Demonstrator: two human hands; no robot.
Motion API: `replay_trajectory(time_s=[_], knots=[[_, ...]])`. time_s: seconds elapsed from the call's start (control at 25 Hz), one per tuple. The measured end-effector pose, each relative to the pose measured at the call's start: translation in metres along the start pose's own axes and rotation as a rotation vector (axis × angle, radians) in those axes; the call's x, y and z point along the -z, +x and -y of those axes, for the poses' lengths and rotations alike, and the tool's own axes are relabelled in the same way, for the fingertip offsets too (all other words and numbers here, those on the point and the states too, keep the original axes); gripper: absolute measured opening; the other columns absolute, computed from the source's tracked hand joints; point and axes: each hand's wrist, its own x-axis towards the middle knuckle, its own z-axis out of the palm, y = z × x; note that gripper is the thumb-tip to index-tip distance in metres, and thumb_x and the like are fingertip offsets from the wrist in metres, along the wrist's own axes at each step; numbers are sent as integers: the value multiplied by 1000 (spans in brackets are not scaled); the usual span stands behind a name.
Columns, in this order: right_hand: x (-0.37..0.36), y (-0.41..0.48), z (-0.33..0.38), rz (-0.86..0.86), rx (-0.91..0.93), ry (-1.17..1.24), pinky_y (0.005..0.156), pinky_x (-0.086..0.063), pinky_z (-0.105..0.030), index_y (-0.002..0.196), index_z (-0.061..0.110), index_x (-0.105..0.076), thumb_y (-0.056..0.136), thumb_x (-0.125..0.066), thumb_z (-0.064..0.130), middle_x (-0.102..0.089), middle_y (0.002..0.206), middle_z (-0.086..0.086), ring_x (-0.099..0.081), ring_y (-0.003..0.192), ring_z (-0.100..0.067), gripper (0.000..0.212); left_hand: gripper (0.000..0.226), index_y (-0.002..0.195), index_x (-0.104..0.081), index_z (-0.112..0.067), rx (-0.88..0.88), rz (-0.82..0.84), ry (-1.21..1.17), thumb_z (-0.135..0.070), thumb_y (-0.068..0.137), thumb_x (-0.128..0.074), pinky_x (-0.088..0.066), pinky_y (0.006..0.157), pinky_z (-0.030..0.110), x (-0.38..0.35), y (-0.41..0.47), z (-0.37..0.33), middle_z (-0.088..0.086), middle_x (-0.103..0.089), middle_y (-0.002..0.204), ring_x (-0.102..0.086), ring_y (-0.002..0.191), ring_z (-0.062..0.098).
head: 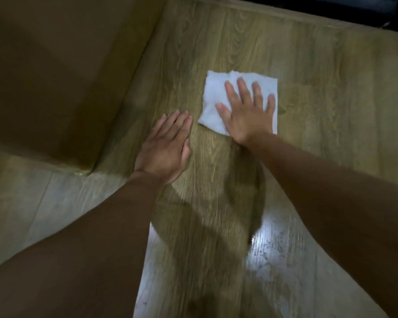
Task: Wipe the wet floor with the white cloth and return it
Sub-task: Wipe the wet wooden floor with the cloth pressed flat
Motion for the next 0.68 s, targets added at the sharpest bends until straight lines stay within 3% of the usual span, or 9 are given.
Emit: replay_trajectory(time_s=[0.16,0.32,0.4,0.48,0.56,0.68], knots=[[-2,1,2,24,59,36,116,4,-58,153,35,-6,98,-15,59,-1,163,4,4,149,-27,61,55,150,-28,-6,12,6,-9,-25,98,-26,-11,122,37,-4,3,-1,7,-29,156,-21,147,20],[-17,-142,-1,-61,78,-10,115,-2,-58,153,32,-19,96,-17,58,-14,162,2,-10,149,-28,62,54,151,-25,-12,65,45,90,-27,99,-26,-11,121,39,2,0,-8,4,-24,158,-18,147,20],[-22,-170,7,-26,45,-11,115,0,-58,153,31,-19,98,-20,56,-14,162,2,-9,149,-28,61,55,153,-16,-22,172,78,65,-31,101,-25,-7,121,42,3,-2,-12,-1,-15,161,-11,149,19],[-21,-169,6,-7,28,-55,116,1,-58,154,32,-13,98,-16,55,-9,162,3,-3,149,-27,60,54,153,-12,-27,271,117,4,-32,101,-24,-6,121,46,3,-5,-27,5,-11,161,-7,149,24],[-21,-158,7,2,31,-59,117,4,-56,153,36,-4,96,-8,58,-2,163,7,3,149,-24,62,55,152,-19,-21,374,42,-81,-28,99,-31,-7,121,45,2,-38,-41,13,-18,159,-13,148,27],[-18,-119,-1,38,61,-9,116,6,-56,152,39,0,95,-8,61,4,162,11,9,149,-21,61,56,149,-29,-10,360,-60,-175,-21,96,-39,-8,122,38,0,-98,-49,13,-28,156,-20,147,24]])
